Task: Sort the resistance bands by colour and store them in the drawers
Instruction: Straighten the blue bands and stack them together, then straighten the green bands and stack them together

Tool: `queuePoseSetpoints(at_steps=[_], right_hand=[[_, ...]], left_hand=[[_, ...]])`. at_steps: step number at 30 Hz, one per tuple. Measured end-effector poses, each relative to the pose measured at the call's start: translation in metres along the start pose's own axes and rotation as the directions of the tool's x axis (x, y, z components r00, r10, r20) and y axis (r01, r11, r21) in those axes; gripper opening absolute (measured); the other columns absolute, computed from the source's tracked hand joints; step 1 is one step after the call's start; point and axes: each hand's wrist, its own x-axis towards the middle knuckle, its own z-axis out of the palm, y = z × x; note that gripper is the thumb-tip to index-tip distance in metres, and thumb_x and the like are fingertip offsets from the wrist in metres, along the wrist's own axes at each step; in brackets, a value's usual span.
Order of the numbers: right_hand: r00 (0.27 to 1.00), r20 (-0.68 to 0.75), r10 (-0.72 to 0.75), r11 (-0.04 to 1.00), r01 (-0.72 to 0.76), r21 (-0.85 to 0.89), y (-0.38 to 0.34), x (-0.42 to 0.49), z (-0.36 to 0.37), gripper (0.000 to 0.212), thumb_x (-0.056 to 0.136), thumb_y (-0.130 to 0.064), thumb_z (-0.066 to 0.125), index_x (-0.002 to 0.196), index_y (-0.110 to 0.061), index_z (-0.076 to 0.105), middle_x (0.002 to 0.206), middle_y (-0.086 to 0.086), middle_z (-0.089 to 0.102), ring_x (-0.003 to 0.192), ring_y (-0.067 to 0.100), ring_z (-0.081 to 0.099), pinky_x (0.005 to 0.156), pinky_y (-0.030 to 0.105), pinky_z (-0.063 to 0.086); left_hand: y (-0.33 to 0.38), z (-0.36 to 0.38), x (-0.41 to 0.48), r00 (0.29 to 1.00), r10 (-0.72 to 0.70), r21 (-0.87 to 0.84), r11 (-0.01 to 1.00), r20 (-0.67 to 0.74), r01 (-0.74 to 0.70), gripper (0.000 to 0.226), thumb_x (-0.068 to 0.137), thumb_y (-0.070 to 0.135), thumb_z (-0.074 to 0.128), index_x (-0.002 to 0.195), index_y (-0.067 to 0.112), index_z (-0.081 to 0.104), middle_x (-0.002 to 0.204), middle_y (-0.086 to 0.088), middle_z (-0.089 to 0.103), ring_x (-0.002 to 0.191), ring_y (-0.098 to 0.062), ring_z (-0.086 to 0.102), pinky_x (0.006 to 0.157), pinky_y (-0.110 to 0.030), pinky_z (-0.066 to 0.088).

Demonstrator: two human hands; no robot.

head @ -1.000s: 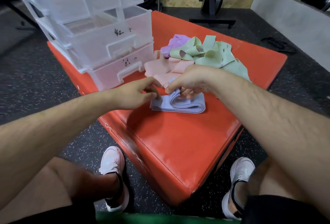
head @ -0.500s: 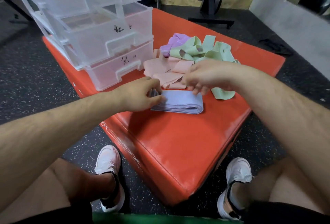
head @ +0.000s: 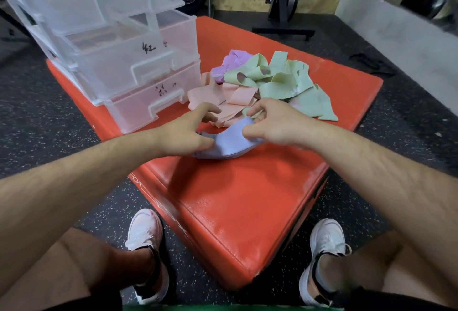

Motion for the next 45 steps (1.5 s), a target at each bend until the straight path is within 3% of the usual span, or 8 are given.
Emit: queuePoseSetpoints(at_steps=[5, 9, 17, 21, 27, 32, 37, 45], right_hand=[[0.987, -0.019, -0.161, 0.979, 0.163, 0.126, -0.024, 0.002, -0.005, 0.045, 0.069, -0.016, 0.075, 0.111, -0.020, 0.059, 0.093, 0.000, 0.063, 0.069, 0.010, 0.059, 0.063, 0.026, 0.051], [0.984, -0.081, -0.157, 0.958, 0.172, 0.229, -0.038, 0.011, -0.007, 0.037, 0.078, -0.009, 0.071, 0.108, -0.025, 0.057, 0.100, 0.004, 0.067, 0.075, 0.015, 0.065, 0.076, 0.036, 0.059], [0.989, -0.096, -0.116, 0.919, 0.144, 0.367, -0.069, 0.055, 0.041, 0.045, 0.071, -0.014, 0.070, 0.113, -0.020, 0.055, 0.107, 0.014, 0.068, 0.079, 0.027, 0.074, 0.073, 0.043, 0.064], [0.969, -0.127, -0.213, 0.951, 0.235, 0.203, -0.069, 0.070, 0.070, 0.032, 0.077, -0.013, 0.066, 0.105, -0.024, 0.056, 0.089, 0.001, 0.057, 0.061, 0.018, 0.055, 0.052, 0.033, 0.054], [0.893, -0.031, -0.449, 0.888, 0.442, -0.127, -0.060, 0.085, 0.110, 0.021, 0.091, -0.006, 0.059, 0.096, -0.020, 0.074, 0.109, 0.003, 0.046, 0.090, -0.013, 0.042, 0.079, -0.007, 0.025], [0.840, 0.067, -0.538, 0.815, 0.539, -0.215, -0.051, 0.092, 0.117, 0.022, 0.098, -0.011, 0.056, 0.114, -0.013, 0.072, 0.121, 0.004, 0.042, 0.099, 0.007, 0.050, 0.093, -0.001, 0.030], [0.769, 0.125, -0.626, 0.646, 0.602, -0.469, -0.042, 0.091, 0.116, 0.034, 0.091, -0.026, 0.061, 0.124, -0.024, 0.069, 0.128, 0.002, 0.049, 0.119, 0.024, 0.046, 0.103, 0.044, 0.045], [0.746, 0.158, -0.647, 0.538, 0.592, -0.600, -0.065, 0.066, 0.089, 0.038, 0.095, -0.036, 0.052, 0.131, -0.026, 0.060, 0.126, -0.004, 0.052, 0.119, 0.024, 0.047, 0.102, 0.042, 0.039]], left_hand=[[0.009, -0.008, -0.004, 0.992, 0.011, -0.336, 0.941, 0.126, 0.032, 0.065, 0.078, 0.037, 0.068, 0.138, 0.029, 0.046, 0.127, 0.006, 0.064, 0.118, -0.003, 0.058, 0.102, -0.026, 0.042], [0.001, -0.028, -0.013, 0.998, -0.028, -0.322, 0.946, 0.054, 0.044, 0.053, 0.070, 0.045, 0.072, 0.116, 0.020, 0.065, 0.111, -0.005, 0.068, 0.099, -0.011, 0.061, 0.091, -0.038, 0.043], [-0.040, -0.051, -0.052, 0.959, -0.193, -0.219, 0.965, -0.207, 0.147, 0.061, 0.066, 0.047, 0.073, 0.123, 0.041, 0.052, 0.114, 0.014, 0.065, 0.105, -0.011, 0.065, 0.097, -0.038, 0.052], [-0.049, -0.052, -0.066, 0.896, -0.141, -0.090, 0.989, -0.421, 0.114, 0.047, 0.081, 0.030, 0.078, 0.119, 0.033, 0.051, 0.104, 0.006, 0.058, 0.084, -0.013, 0.061, 0.082, -0.024, 0.048], [-0.072, -0.045, -0.068, 0.853, -0.083, 0.076, 0.987, -0.515, 0.142, 0.023, 0.085, 0.016, 0.065, 0.103, 0.028, 0.058, 0.111, 0.001, 0.050, 0.083, -0.015, 0.054, 0.073, -0.012, 0.040], [-0.089, -0.034, -0.068, 0.852, 0.052, 0.312, 0.941, -0.521, 0.133, 0.010, 0.091, 0.016, 0.059, 0.100, 0.014, 0.064, 0.102, -0.004, 0.046, 0.078, -0.019, 0.053, 0.076, -0.023, 0.044], [-0.093, -0.036, -0.065, 0.807, 0.301, 0.711, 0.676, -0.508, 0.196, 0.021, 0.091, 0.026, 0.049, 0.085, 0.016, 0.066, 0.108, -0.004, 0.059, 0.097, -0.031, 0.053, 0.074, -0.041, 0.041], [-0.064, -0.045, -0.046, 0.847, 0.335, 0.760, 0.639, -0.413, 0.119, 0.029, 0.082, 0.036, 0.051, 0.099, 0.018, 0.067, 0.089, 0.000, 0.061, 0.090, -0.030, 0.057, 0.078, -0.040, 0.041]])
